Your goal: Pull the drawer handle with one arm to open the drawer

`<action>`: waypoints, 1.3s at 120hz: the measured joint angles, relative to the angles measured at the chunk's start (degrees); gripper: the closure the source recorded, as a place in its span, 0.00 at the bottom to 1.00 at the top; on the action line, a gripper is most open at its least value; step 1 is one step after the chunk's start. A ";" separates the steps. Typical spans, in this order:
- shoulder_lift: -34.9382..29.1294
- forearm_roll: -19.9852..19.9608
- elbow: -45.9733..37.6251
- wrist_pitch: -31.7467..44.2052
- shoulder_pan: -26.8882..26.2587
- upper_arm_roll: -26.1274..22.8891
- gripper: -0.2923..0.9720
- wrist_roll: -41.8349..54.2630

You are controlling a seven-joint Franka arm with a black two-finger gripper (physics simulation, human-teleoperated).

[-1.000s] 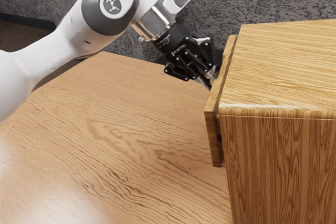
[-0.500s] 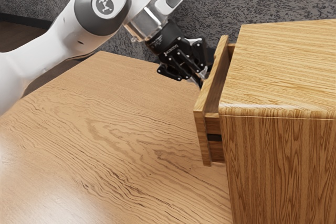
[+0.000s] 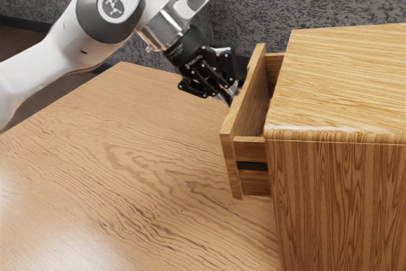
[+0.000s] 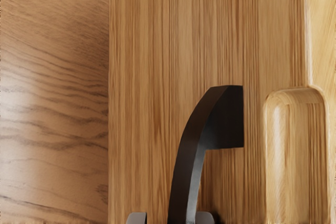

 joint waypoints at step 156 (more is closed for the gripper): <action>-6.55 2.15 -7.43 0.15 6.92 0.30 0.77 3.51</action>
